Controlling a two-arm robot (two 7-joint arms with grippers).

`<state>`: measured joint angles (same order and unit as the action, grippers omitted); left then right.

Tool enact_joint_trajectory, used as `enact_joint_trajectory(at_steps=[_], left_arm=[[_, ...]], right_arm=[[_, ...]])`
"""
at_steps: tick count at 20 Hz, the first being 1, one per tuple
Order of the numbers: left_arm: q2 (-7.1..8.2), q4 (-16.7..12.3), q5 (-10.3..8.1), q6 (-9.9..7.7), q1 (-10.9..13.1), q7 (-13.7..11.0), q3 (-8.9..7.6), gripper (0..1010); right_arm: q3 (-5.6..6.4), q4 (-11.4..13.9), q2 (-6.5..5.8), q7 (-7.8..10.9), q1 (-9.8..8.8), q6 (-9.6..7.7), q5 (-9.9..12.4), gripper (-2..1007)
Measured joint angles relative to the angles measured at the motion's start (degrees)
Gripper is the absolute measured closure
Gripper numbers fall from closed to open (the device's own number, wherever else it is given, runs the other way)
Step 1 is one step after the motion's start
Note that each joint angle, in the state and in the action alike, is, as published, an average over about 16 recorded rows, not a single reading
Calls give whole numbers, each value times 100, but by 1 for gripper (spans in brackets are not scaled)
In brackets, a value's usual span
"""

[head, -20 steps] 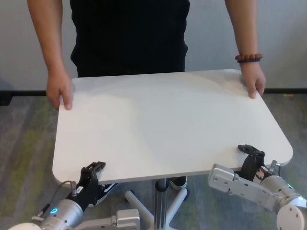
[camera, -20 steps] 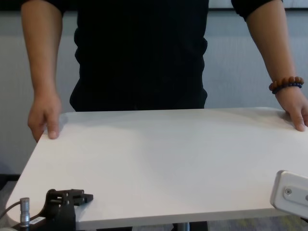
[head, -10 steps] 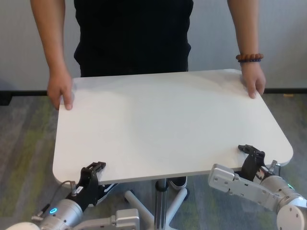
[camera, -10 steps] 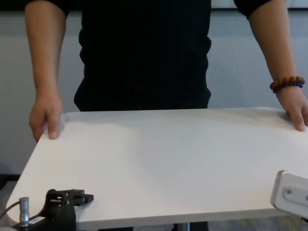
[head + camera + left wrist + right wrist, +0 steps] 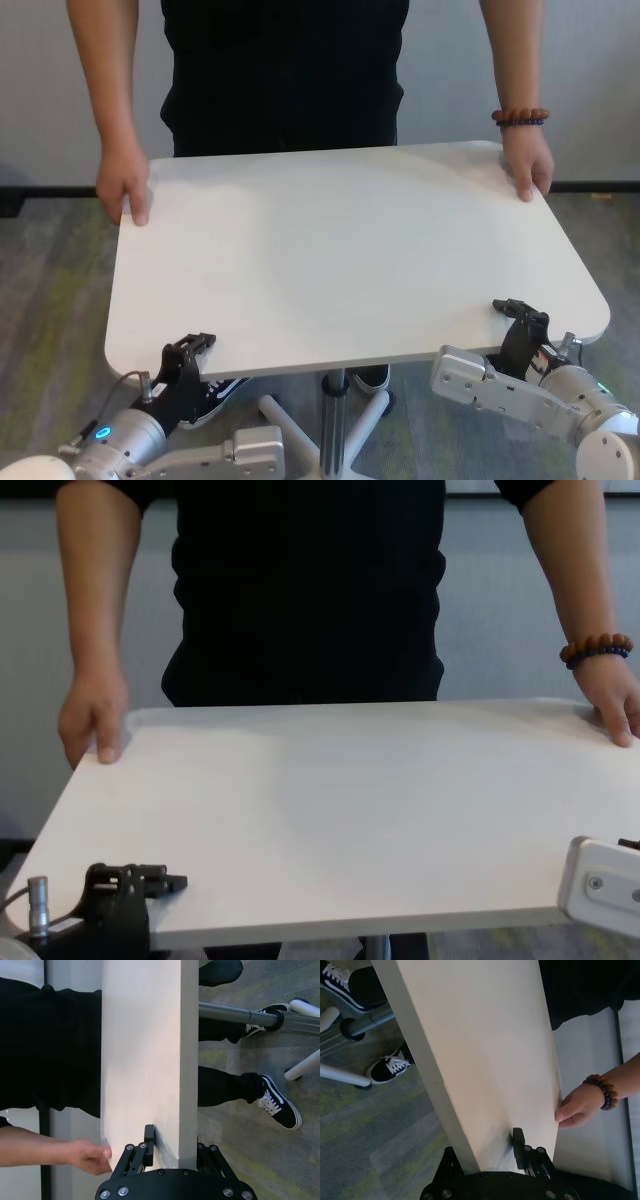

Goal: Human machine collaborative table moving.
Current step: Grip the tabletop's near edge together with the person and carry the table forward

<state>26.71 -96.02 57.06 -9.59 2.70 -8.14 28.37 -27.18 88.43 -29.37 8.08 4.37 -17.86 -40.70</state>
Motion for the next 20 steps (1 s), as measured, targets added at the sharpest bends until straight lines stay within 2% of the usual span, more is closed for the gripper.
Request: enact_joint_trajectory(at_steps=[11,20], left_arm=[[21,-123,141,-13,-124,64,-10,627],[-77,-38,221,-24,-423,18,52,627]], right_arm=[[92,107,9,43,-37,77,-228,567],[185,151,-58,257,77,231,-365,567]])
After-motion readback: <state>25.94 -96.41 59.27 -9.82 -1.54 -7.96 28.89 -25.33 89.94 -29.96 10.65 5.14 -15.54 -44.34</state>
